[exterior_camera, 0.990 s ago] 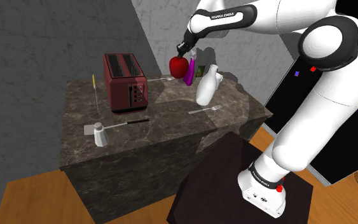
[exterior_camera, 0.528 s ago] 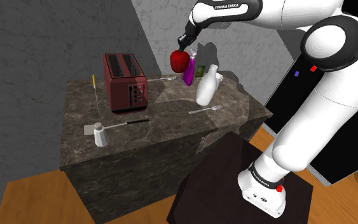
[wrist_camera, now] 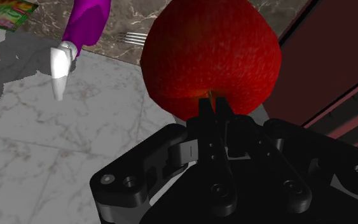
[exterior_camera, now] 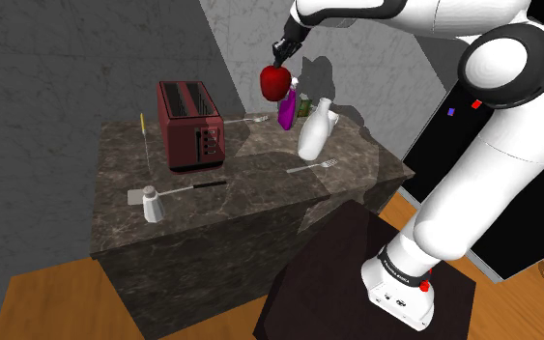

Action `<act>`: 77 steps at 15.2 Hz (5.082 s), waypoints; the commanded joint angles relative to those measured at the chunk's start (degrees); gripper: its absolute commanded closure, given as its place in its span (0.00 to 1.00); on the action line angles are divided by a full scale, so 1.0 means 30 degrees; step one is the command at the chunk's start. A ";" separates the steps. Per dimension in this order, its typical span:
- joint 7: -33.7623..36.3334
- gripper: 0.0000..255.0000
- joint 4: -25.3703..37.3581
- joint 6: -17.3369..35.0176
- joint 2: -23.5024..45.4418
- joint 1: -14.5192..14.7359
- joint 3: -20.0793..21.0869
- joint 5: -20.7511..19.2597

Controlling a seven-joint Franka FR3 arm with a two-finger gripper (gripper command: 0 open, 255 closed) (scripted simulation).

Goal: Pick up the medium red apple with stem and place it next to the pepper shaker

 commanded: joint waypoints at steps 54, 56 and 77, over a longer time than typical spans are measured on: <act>1.7707 1.00 -1.0621 0.3619 -0.5258 0.4724 0.9459 -0.5880; 1.7967 1.00 -1.0942 0.4101 -0.5058 0.4663 0.9520 -0.6115; 2.0080 0.00 -1.2503 0.6953 -0.3414 0.4151 0.9925 -0.8248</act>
